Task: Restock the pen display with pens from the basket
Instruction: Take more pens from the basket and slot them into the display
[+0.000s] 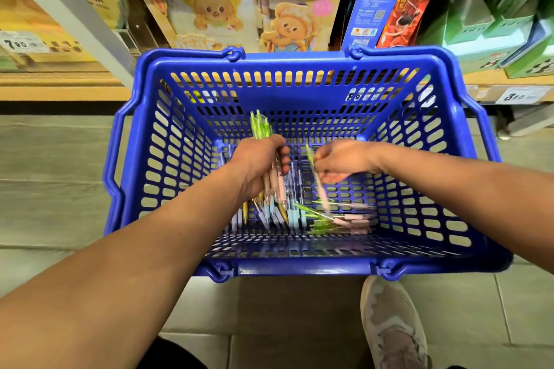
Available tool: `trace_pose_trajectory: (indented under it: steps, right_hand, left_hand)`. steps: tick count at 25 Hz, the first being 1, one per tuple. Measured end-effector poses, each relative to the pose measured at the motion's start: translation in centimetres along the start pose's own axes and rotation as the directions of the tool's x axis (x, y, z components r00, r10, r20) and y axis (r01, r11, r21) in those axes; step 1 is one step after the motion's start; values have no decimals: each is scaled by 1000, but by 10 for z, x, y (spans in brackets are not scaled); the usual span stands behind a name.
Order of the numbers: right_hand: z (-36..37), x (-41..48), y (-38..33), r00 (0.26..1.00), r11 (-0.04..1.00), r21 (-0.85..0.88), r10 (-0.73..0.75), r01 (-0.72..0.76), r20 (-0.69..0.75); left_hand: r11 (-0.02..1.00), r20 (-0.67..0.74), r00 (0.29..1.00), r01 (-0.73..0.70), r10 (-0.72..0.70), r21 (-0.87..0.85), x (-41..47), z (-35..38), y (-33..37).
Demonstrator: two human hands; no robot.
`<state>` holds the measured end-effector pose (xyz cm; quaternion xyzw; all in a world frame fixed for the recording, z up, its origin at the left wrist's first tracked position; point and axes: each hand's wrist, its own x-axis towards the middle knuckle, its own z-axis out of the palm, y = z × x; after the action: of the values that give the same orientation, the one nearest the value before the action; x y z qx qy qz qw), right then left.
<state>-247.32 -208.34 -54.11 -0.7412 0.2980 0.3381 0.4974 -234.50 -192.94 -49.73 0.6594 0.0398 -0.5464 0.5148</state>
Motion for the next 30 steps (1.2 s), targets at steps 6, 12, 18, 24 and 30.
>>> trace_pose_trajectory:
  steps: [6,12,18,24,30]
  right_hand:
    - [1,-2,-42,967,861,448,-170,240,-192]
    - [2,0,-40,957,817,506,-185,276,-223]
    - [8,8,-6,996,916,-398,16,-50,-88]
    - [67,11,36,956,592,-788,291,-168,15]
    - [57,13,33,975,543,-838,211,-58,69]
  left_hand:
    - [1000,42,999,26,-26,-7,0,5,-1]
    - [999,24,999,32,-31,-26,2,0,1]
    - [996,27,998,50,-53,77,2,1,2]
    - [994,19,999,38,-40,103,6,0,2]
    - [991,19,999,33,-36,133,7,2,1]
